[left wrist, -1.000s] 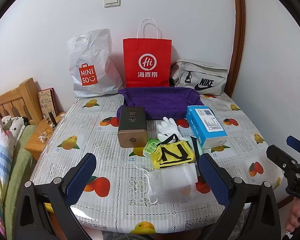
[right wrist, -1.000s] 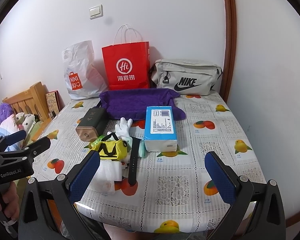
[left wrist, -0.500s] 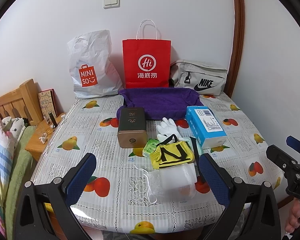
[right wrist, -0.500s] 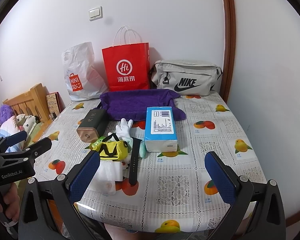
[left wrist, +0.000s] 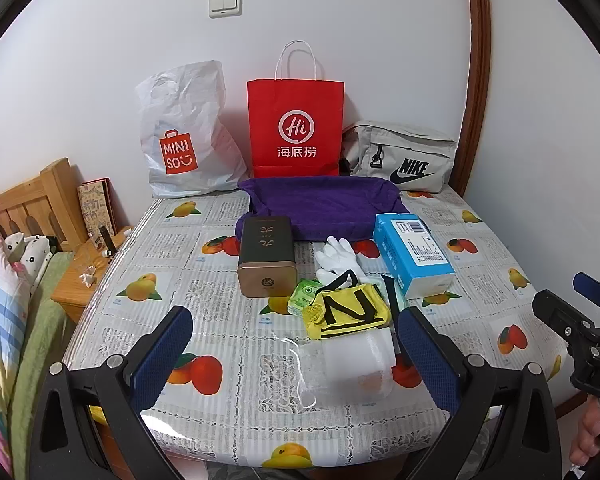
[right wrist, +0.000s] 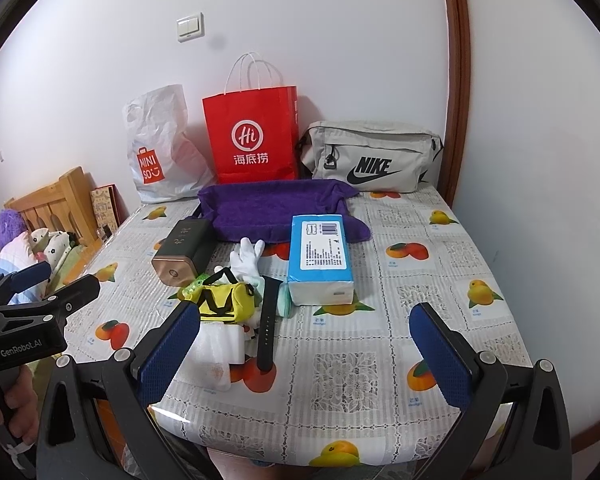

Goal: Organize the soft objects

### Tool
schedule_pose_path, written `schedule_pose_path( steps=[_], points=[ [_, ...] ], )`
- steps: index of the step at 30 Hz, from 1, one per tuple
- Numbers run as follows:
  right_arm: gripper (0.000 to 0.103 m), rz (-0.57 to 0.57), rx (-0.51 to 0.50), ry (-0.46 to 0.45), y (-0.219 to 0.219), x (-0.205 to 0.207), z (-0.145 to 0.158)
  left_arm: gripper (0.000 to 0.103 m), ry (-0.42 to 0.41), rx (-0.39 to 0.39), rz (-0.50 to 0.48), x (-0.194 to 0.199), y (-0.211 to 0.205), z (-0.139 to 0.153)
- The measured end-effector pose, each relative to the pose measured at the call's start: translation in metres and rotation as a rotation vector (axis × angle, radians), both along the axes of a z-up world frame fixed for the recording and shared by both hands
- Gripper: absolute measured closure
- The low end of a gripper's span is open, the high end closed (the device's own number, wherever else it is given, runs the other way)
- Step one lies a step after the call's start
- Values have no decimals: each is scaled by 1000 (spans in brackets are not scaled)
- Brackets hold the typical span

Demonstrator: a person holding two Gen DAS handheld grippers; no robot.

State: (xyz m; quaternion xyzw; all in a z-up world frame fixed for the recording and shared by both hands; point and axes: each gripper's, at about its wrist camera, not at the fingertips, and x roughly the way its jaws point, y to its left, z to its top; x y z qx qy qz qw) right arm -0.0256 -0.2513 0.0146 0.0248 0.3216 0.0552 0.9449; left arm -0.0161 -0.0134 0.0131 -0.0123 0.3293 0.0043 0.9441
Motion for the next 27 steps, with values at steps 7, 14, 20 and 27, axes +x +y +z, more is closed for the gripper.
schedule_pose_path(
  steps=[7, 14, 20, 27],
  points=[
    [0, 2, -1, 1, 1, 1, 0, 0, 1, 1, -1, 0, 0, 0],
    [0, 13, -3, 3, 4, 5, -3, 0, 3, 1, 0, 0, 1, 1],
    [0, 55, -7, -4, 8, 13, -9, 0, 4, 7, 10, 7, 7, 2],
    [0, 85, 14, 88, 9, 36, -41, 0, 72, -4, 31, 33, 19, -28]
  ],
)
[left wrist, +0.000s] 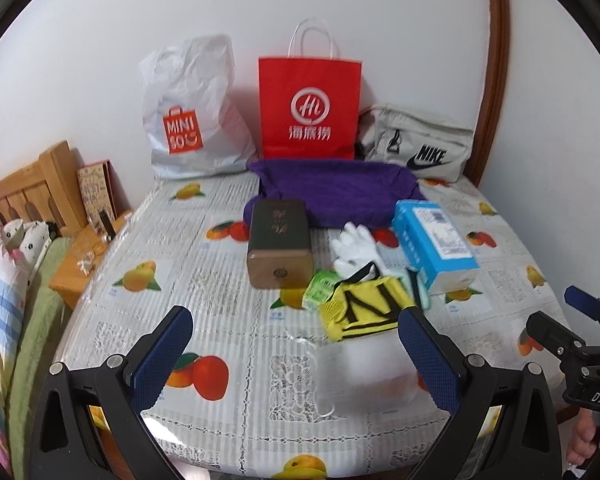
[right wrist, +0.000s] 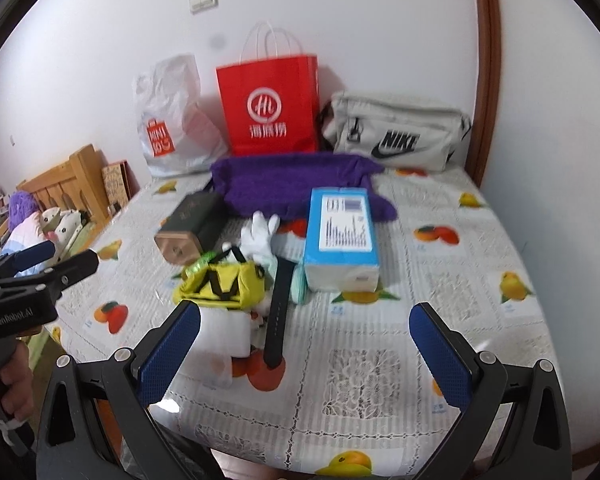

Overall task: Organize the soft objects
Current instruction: 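Lower the right gripper onto the black watch strap and close it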

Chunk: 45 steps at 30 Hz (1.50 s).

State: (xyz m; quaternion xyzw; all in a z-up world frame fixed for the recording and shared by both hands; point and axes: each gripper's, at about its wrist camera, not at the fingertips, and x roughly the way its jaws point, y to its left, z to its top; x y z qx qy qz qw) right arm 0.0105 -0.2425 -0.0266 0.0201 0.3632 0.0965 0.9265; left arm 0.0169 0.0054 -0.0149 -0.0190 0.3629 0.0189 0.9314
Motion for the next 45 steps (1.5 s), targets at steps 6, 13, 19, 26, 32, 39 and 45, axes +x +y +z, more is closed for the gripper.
schedule_pose_path(
  steps=[6, 13, 19, 26, 32, 39, 45],
  points=[
    [7, 12, 38, 76, -1, 23, -38, 0, 62, 13, 11, 17, 7, -32],
    [24, 66, 73, 139, 8, 57, -73, 0, 113, -29, 6, 34, 17, -68],
    [42, 141, 116, 210, 20, 85, -102, 0, 139, -69, 2, 45, 26, -87],
    [54, 186, 119, 265, 32, 101, -123, 0, 155, -94, -20, 51, 31, -99],
    [64, 222, 95, 260, 43, 110, -130, 0, 162, -108, -38, 54, 32, -102],
    [83, 265, 143, 257, 41, 111, -130, 0, 169, -113, -50, 53, 32, -104],
    [100, 229, 161, 225, 24, 102, -118, 0, 172, -127, -97, 49, 23, -103]
  ],
)
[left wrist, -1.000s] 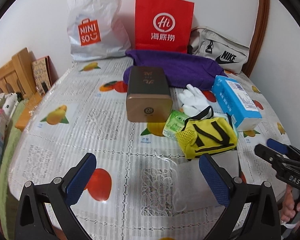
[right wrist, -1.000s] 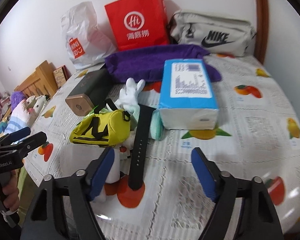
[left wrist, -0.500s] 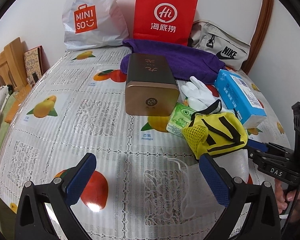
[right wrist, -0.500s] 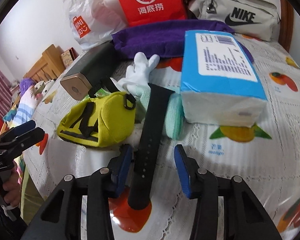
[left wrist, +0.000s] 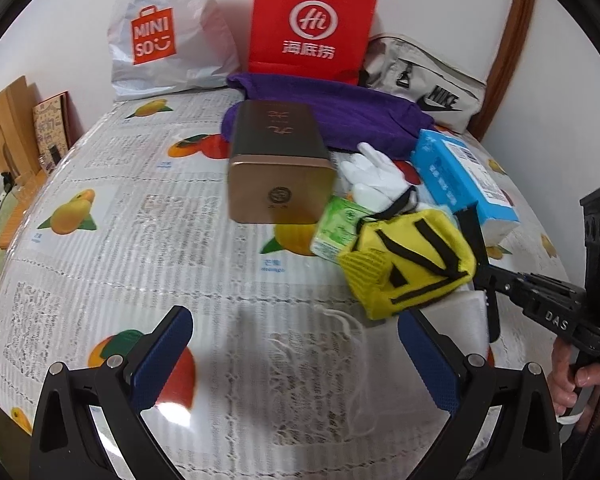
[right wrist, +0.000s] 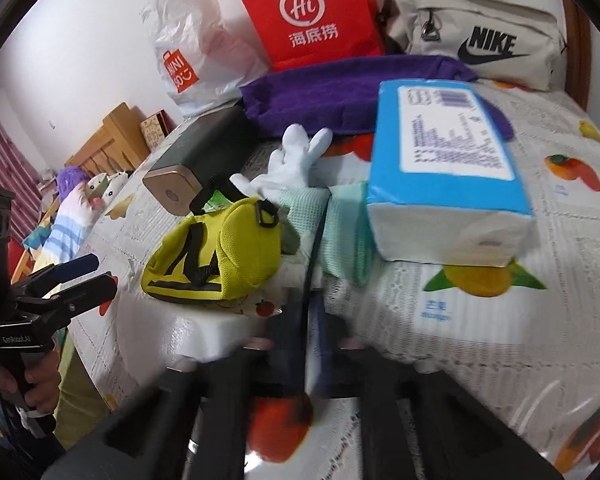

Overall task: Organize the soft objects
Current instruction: 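Lower the right gripper onto the black watch strap and close it, then grasp the white mesh bag with the left gripper while the right gripper holds the strap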

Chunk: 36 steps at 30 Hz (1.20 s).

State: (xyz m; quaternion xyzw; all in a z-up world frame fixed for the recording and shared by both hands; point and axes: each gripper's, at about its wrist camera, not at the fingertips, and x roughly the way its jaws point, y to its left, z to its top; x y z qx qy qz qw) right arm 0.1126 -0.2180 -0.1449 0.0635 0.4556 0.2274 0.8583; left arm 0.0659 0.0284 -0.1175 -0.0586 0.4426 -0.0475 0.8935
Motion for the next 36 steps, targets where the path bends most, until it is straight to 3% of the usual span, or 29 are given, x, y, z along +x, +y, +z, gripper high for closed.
schedule_pose_path(
  steps=[13, 20, 23, 26, 30, 36],
  points=[
    [100, -41, 4, -12, -21, -14, 1, 0, 48, -1, -144, -22, -37, -15],
    [100, -72, -40, -21, -38, -28, 10, 0, 96, 28, -166, -22, -48, -37],
    [100, -84, -64, 3, -40, -30, 5, 0, 64, 45, -154, -22, -49, -39],
    [99, -77, -71, 35, -36, -25, -6, 15, 37, 51, -153, -22, -47, -39],
    [98, -86, -70, 57, -30, -15, -16, 46, 19, 65, -159, -22, -43, -37],
    [95, -75, -99, 32, -12, -8, -17, 84, 20, -1, -154, -18, -29, -36]
  ],
)
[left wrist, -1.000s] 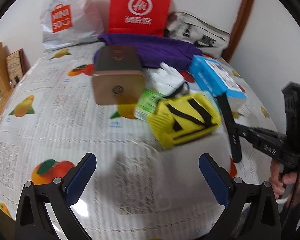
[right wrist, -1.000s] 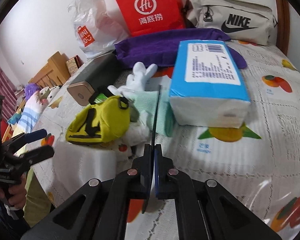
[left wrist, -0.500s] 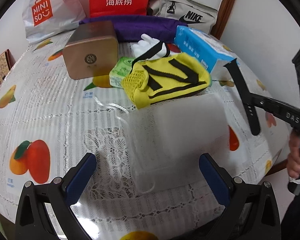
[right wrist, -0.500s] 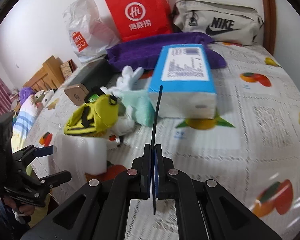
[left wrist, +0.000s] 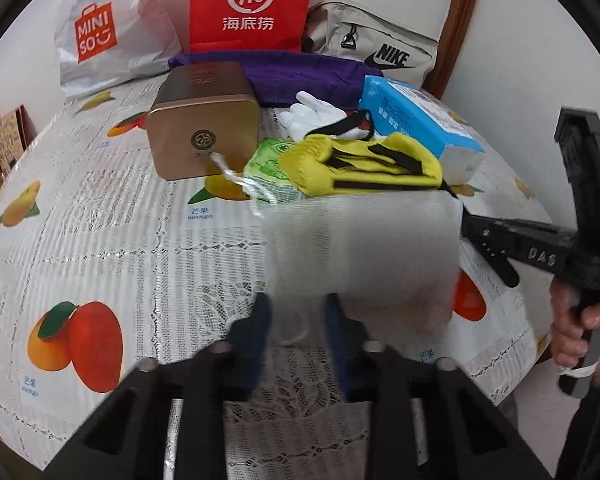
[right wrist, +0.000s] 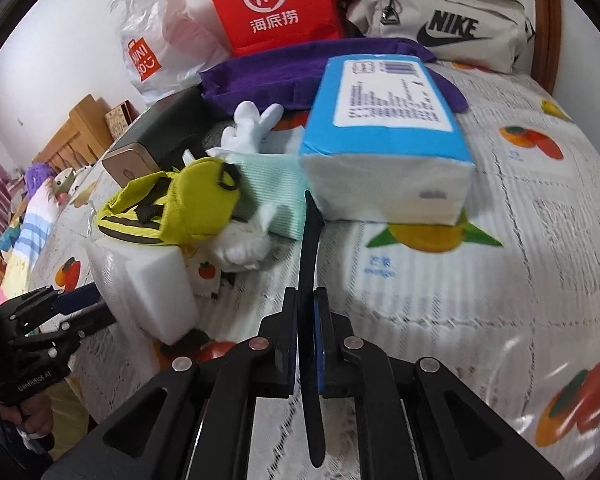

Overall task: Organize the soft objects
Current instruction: 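Grasp the white mesh bag with the left gripper while the right gripper holds the strap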

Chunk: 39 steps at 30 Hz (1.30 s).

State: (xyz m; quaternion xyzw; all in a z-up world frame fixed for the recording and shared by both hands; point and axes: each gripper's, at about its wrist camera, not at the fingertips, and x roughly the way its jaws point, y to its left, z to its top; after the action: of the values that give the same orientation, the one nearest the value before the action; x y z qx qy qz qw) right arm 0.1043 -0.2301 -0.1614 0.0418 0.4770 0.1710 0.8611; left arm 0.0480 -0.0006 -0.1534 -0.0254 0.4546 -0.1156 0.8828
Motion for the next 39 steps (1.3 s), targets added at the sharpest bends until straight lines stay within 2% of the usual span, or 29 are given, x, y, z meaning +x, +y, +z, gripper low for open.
schedule_pose_path(
  steps=[1, 4, 8, 12, 15, 17, 18, 19, 23, 25, 30, 33, 36, 37, 39],
  points=[
    [96, 3, -6, -11, 3, 0, 0, 90, 1, -9, 0, 1, 2, 0],
    [99, 5, -28, -34, 7, -1, 1, 96, -8, -16, 3, 0, 5, 1],
    [100, -6, -6, -32, -2, -6, 4, 98, -32, -46, 14, -4, 13, 9],
    [100, -22, -6, -38, -11, -12, 8, 98, -36, -40, 30, -4, 18, 12],
    [100, -27, -9, -32, -15, -15, 9, 97, -35, -99, 0, -8, 22, 18],
    [100, -32, -16, -28, -19, -18, 9, 79, -47, -116, -26, -12, 23, 23],
    [100, -33, -16, -27, -21, -19, 8, 53, -59, -110, -28, -13, 22, 25],
    [100, -35, -16, -25, -23, -20, 8, 37, -75, -102, -29, -15, 20, 26],
    [100, -48, -14, -13, -29, -22, 4, 35, -81, -95, -87, -19, 4, 26],
    [100, -47, -8, -12, -30, -22, 3, 28, -69, -84, -103, -20, -6, 23],
    [99, -42, -2, -8, -31, -22, 1, 21, -39, -21, -144, -19, -36, 8],
    [99, -44, 1, -8, -32, -21, 0, 21, -8, 43, -101, -11, -45, -4],
    [99, -40, -6, -10, -30, -21, -1, 24, -35, 70, -68, -10, -45, -5],
    [99, -39, -12, -12, -29, -21, -2, 36, -45, 80, -53, -10, -44, -5],
    [99, -37, -22, -22, -27, -22, -2, 53, -54, 117, -42, -10, -41, -4]
  ],
)
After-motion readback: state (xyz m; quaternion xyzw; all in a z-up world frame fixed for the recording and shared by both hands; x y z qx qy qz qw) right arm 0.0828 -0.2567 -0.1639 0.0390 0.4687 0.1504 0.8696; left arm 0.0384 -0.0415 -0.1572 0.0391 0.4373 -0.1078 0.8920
